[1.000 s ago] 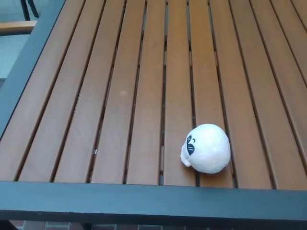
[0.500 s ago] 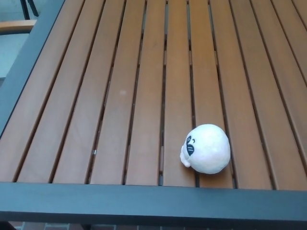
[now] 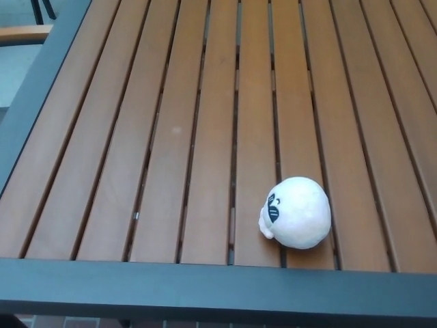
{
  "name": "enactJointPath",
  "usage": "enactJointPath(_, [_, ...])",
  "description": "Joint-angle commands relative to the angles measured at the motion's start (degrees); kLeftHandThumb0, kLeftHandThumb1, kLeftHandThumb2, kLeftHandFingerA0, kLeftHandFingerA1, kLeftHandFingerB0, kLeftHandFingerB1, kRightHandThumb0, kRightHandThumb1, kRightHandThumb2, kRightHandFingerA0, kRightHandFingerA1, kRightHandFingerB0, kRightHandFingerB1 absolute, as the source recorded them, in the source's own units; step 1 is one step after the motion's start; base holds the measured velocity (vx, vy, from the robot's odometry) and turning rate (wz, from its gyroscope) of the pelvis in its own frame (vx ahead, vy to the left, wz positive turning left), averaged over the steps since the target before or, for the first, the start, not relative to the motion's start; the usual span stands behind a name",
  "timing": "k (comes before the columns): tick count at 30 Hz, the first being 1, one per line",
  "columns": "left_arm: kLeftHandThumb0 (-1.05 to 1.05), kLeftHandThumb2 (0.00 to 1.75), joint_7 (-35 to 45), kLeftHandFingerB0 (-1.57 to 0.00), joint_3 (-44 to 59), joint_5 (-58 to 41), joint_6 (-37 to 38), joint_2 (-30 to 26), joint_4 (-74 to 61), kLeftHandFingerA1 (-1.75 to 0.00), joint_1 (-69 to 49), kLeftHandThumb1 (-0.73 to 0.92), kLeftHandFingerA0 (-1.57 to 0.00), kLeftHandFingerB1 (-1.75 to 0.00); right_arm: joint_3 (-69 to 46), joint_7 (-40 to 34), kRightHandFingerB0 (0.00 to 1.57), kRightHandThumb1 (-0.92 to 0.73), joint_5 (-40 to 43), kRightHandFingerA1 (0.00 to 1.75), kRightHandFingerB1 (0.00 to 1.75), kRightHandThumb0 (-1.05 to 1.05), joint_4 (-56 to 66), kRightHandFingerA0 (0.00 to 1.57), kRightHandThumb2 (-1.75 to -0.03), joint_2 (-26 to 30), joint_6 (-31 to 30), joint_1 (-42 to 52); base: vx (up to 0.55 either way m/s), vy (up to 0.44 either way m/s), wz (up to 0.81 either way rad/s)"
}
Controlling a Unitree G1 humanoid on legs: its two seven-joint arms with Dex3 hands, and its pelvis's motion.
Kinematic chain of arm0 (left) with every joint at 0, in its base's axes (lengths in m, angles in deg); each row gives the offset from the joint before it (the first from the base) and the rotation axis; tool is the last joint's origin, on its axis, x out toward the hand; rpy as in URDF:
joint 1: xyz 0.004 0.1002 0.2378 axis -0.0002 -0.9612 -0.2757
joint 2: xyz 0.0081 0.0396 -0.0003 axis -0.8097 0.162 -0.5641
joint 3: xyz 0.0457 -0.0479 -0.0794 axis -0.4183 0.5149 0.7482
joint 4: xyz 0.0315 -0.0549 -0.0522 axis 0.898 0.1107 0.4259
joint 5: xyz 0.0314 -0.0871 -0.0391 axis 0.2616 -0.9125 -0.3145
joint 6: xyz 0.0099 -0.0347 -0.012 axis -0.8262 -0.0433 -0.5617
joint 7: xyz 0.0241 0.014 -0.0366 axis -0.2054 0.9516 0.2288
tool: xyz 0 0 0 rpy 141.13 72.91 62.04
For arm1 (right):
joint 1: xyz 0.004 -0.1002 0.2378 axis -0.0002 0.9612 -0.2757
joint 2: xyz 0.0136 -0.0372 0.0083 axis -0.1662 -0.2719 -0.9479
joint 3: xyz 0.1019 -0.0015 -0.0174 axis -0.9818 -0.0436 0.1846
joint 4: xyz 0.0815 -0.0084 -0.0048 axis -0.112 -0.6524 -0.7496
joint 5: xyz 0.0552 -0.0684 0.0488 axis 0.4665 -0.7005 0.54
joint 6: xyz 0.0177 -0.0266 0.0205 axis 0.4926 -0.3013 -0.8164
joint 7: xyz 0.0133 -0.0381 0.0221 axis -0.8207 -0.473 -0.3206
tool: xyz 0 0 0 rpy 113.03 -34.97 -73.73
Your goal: The robot uses its right hand to pick up the emotional support dumpling kept on the square table outside, turn around and walk towards the round table and place it in middle of the desk
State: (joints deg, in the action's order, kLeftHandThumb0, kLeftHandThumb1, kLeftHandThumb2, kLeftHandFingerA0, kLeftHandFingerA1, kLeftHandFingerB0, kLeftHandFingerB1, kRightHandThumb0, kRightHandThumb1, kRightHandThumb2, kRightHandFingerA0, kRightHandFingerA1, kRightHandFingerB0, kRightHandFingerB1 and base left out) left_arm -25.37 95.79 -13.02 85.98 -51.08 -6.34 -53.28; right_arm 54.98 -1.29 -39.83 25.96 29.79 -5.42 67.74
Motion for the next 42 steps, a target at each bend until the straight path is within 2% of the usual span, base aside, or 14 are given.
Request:
enactJointPath(1, [-0.01,0.69,1.1,-0.80,-0.4,-0.1,9.0,-0.1,1.6,-0.63,-0.5,0.72,-0.87,-0.58,26.1,20.6,0.00,-0.68,-10.5,0.08,0.00,-1.05,16.3,0.00,-1.09,-1.3,-21.8,-15.2,0.00,0.000,0.00])
enactJointPath(7, [0.00,0.71,1.1,-0.79,-0.5,-0.4,9.1,0.2,1.3,-0.62,-0.7,0.72,-0.86,-0.57,34.3,21.4,0.00,-0.67,-14.9,0.07,0.00,-1.05,15.1,0.00,-1.08,-3.5,-22.1,-15.5,0.00,0.000,0.00])
enactJointPath(8, [-0.04,0.64,1.1,-0.77,-0.7,-0.2,9.1,0.1,1.2,-0.61,-0.6,0.73,-0.84,-0.56,36.1,21.5,0.00,-0.67,-16.1,0.05,0.00,-1.05,14.2,0.00,-1.09,-4.1,-21.9,-15.3,0.00,0.000,0.00])
enactJointPath(10, [-0.04,0.64,1.2,-0.77,-1.1,0.1,9.1,-0.1,1.0,-0.61,-0.4,0.73,-0.84,-0.56,39.1,21.6,0.00,-0.67,-17.9,0.05,0.00,-1.05,13.0,0.00,-1.09,-4.9,-21.9,-15.1,0.00,0.000,0.00])
enactJointPath(13, [-0.04,0.64,1.1,-0.77,-1.2,0.1,9.1,-0.1,1.0,-0.61,-0.4,0.73,-0.84,-0.56,39.8,21.4,0.00,-0.67,-17.9,0.05,0.00,-1.05,13.3,0.00,-1.09,-4.7,-22.9,-15.5,0.00,0.000,0.00])
enactJointPath(14, [0.00,0.69,1.1,-0.78,-1.2,-0.1,9.1,0.1,1.0,-0.60,-0.1,0.73,-0.85,-0.56,41.3,21.4,0.00,-0.67,-18.8,0.05,0.01,-1.05,11.8,0.00,-1.08,-5.7,-23.4,-16.0,0.00,0.000,0.00])
enactJointPath(25, [0.02,0.70,0.0,-0.78,-1.9,0.0,8.0,1.5,-1.3,-0.62,0.5,0.72,-0.84,-0.57,46.7,23.7,0.00,-0.67,-23.7,0.02,0.02,-1.05,2.2,0.00,-1.07,-11.6,-27.7,-21.4,0.00,0.000,0.00])
enactJointPath(28, [-0.01,0.67,0.1,-0.79,-2.3,0.5,8.9,1.1,-0.5,-0.62,0.6,0.73,-0.85,-0.57,49.9,23.1,0.00,-0.69,-29.4,0.05,0.04,-1.05,-3.6,0.00,-1.10,-11.4,-26.6,-21.9,0.00,0.000,0.00])
enactJointPath(31, [-0.01,0.67,0.0,-0.79,-2.4,0.5,8.9,1.1,-0.5,-0.62,0.6,0.73,-0.85,-0.57,50.3,23.2,0.00,-0.69,-30.4,0.05,0.04,-1.05,-4.6,0.00,-1.10,-11.7,-26.5,-22.0,0.00,0.000,0.00])
enactJointPath(32, [-0.04,0.64,0.2,-0.79,-2.5,0.4,9.1,1.3,-0.6,-0.63,0.4,0.73,-0.87,-0.59,51.8,20.4,0.11,-0.68,-33.2,0.01,0.10,-1.03,-7.3,0.00,-1.09,-11.3,-23.9,-21.9,0.00,0.000,0.00])
enactJointPath(33, [-0.03,0.65,0.2,-0.79,-2.6,0.3,9.3,1.6,-0.8,-0.62,0.2,0.73,-0.86,-0.58,53.7,16.6,0.11,-0.68,-37.1,0.02,0.13,-1.02,-10.9,0.00,-1.06,-11.0,-20.5,-21.7,0.00,0.000,0.00])
enactJointPath(37, [-0.03,0.65,0.1,-0.79,-2.7,0.3,9.3,1.7,-0.9,-0.62,0.2,0.73,-0.86,-0.58,54.1,15.3,0.11,-0.68,-38.6,0.02,0.13,-1.02,-12.7,0.00,-1.06,-11.4,-19.1,-21.8,0.00,0.000,0.00])
enactJointPath(38, [-0.01,0.67,0.2,-0.78,-2.9,0.4,9.7,2.0,-0.6,-0.62,0.2,0.73,-0.86,-0.57,56.1,11.9,0.06,-0.65,-42.2,0.04,0.28,-0.98,-14.9,0.00,-1.04,-11.8,-17.4,-22.5,0.00,0.000,0.00])
enactJointPath(42, [-0.01,0.67,0.5,-0.78,-3.2,0.5,10.2,2.2,-0.3,-0.61,0.0,0.73,-0.85,-0.57,57.6,8.6,0.11,-0.61,-45.4,0.09,0.33,-0.92,-17.6,0.05,-1.03,-12.4,-15.6,-23.0,0.00,0.000,0.00])
